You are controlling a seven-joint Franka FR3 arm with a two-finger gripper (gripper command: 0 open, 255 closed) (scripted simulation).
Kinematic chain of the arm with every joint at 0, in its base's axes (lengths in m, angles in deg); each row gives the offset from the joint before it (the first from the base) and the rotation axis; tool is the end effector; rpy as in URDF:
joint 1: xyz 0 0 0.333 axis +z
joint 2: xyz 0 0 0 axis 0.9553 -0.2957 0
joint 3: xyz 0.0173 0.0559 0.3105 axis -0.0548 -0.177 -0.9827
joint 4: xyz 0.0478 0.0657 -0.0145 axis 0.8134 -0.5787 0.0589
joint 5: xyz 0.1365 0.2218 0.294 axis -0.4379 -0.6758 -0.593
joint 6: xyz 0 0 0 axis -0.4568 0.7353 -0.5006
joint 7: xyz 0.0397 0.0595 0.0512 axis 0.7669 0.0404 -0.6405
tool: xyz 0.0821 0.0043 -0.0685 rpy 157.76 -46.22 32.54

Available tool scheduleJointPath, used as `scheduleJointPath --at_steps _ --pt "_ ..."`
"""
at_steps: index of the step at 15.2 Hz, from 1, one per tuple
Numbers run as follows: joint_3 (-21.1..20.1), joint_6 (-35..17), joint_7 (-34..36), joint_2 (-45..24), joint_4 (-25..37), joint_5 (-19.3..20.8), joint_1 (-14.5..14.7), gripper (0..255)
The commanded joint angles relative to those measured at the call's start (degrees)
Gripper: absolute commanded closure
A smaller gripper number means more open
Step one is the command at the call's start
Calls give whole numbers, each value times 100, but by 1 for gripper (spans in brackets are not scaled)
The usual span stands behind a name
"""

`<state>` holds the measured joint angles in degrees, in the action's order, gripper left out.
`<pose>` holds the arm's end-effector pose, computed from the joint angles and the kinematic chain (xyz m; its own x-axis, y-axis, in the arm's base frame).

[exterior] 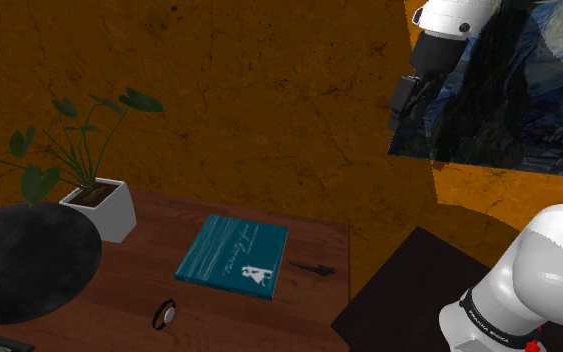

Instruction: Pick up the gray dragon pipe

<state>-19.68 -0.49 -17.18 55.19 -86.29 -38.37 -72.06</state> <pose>0.3085 0.0203 0.6306 0.9969 -0.0334 0.0718 -0.0290 -0.9976 -0.0621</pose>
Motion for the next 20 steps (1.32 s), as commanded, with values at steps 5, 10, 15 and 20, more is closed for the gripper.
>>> scheduleJointPath --at_steps 5,10,15,20 --pt "-126 -712 -194 -108 -647 -25 152 0" --pt "-294 -1647 -428 -411 -1332 -60 345 0" --pt "-470 -2642 -644 -923 -1868 -86 535 0" --pt "-659 -3695 -831 -1661 -2239 -78 702 0"
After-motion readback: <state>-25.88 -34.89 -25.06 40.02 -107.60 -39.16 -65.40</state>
